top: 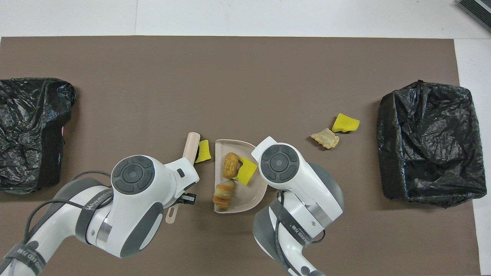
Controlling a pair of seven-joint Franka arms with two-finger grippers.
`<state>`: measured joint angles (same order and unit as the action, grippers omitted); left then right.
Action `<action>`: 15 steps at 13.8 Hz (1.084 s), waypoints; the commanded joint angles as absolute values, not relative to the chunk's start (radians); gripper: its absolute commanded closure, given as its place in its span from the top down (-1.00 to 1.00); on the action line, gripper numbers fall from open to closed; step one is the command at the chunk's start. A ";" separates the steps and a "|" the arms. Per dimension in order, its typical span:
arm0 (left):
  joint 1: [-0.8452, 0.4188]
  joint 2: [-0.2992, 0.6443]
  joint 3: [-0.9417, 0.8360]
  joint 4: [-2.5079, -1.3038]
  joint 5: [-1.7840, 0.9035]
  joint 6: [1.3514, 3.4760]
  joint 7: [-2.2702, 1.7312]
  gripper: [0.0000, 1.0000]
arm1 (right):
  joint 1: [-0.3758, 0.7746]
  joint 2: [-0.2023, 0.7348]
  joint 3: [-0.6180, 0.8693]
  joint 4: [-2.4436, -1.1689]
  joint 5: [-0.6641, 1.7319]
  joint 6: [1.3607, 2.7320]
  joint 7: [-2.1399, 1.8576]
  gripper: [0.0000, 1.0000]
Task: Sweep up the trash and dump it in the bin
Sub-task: 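Sweep the yellow sponge piece into the dustpan with the brush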
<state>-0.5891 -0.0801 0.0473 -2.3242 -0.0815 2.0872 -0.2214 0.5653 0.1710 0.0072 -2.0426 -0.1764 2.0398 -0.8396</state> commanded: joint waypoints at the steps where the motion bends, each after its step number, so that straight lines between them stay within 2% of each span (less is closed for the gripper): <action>1: -0.635 -0.129 0.063 -2.373 -0.121 2.105 -0.238 -1.00 | 0.557 0.173 0.012 -2.048 -0.192 2.048 -0.805 -1.00; 7: -0.667 -0.130 0.061 -2.373 -0.195 2.114 -0.230 -1.00 | 0.554 0.175 0.012 -2.049 -0.192 2.046 -0.805 -1.00; 15: -0.672 -0.129 0.061 -2.387 -0.283 2.226 -0.164 -1.00 | 0.552 0.175 0.012 -2.049 -0.192 2.046 -0.810 -1.00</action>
